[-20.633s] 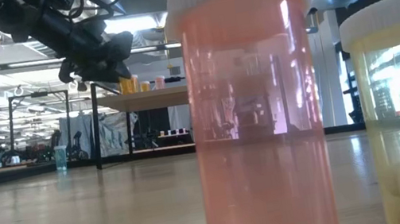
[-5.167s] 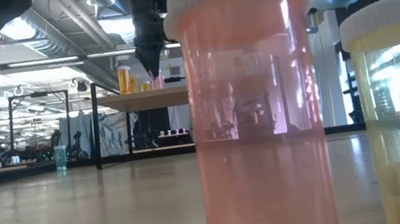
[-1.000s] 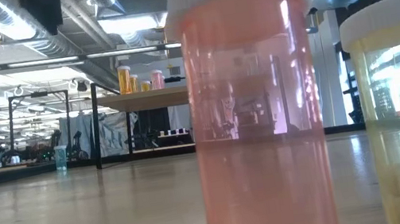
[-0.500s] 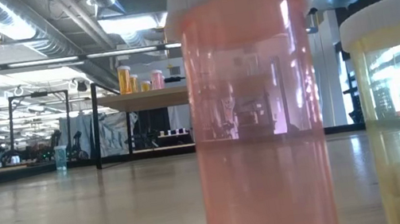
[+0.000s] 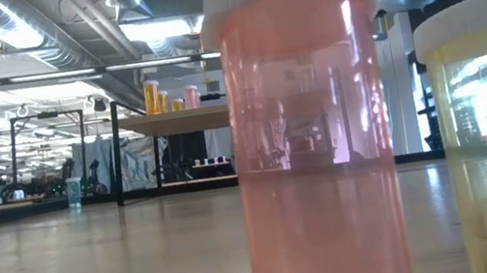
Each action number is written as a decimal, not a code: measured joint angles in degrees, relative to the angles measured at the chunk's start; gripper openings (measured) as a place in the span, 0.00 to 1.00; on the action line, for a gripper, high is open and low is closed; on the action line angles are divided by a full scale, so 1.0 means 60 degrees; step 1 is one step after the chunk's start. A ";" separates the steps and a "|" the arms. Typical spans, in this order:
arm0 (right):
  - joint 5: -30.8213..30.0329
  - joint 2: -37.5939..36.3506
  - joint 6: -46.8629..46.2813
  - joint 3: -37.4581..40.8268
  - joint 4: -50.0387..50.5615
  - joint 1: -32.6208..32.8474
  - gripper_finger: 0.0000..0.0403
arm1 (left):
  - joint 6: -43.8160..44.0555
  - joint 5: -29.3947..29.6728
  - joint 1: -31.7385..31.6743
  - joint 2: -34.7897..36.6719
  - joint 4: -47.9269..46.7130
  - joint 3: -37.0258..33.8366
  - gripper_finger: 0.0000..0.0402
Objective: Pick and place medicine bottles onto shelf by color
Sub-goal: Put the yellow pill bottle on the shelf aligned with the other yellow pill bottles
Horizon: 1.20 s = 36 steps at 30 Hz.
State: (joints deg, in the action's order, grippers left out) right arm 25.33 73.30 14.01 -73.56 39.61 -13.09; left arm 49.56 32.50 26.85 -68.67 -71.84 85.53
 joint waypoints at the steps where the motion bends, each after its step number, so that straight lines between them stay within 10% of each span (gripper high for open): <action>1: 0.0336 0.0000 0.0009 0.0000 0.0195 0.0189 0.50 | 0.0000 0.0058 0.0065 -0.0003 -0.0003 -0.0074 0.67; 17: -0.0836 0.0973 -0.1066 -0.0136 0.0329 0.3973 0.50 | -0.0418 0.0144 0.0847 -0.0003 0.0974 -0.1410 0.67; 36: -0.0456 0.5669 -0.1377 -0.4229 0.2669 0.5443 0.50 | -0.0608 0.0142 0.1834 0.0001 0.0981 -0.1430 0.67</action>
State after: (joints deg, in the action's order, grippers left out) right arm 22.60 107.31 5.75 -98.94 55.62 19.56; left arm 45.91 33.35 37.85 -68.66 -65.95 76.95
